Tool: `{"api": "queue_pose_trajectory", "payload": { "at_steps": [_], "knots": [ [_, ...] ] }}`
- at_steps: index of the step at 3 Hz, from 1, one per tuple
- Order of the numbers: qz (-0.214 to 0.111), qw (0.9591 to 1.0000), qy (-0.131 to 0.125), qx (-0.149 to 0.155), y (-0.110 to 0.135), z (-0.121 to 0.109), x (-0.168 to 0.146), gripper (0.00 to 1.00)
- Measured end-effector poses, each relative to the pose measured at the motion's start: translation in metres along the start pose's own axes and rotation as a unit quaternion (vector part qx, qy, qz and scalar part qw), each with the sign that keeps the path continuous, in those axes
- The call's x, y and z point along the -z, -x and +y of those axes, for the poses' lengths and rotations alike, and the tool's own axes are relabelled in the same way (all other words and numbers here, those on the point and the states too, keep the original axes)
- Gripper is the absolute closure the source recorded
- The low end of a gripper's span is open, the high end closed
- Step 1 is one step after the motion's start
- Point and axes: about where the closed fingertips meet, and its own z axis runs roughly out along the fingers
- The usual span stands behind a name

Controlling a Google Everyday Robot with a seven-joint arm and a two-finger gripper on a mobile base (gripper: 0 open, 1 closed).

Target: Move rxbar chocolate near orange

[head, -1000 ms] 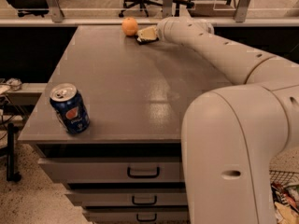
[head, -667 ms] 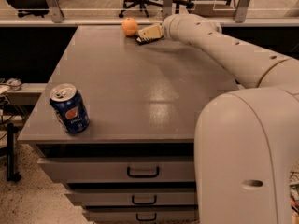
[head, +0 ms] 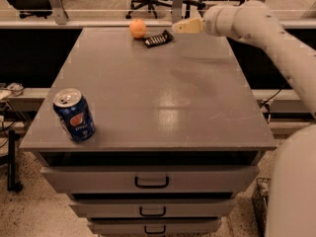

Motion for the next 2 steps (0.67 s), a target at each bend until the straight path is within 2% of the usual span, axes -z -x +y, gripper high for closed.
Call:
{"api": "queue_pose_trajectory", "payload": {
  "at_steps": [1, 2],
  "knots": [
    [-0.022, 0.999, 0.031, 0.023, 0.009, -0.031, 0.053, 0.0],
    [-0.024, 0.9969, 0.047, 0.058, 0.012, -0.035, 0.069, 0.0]
  ]
}}
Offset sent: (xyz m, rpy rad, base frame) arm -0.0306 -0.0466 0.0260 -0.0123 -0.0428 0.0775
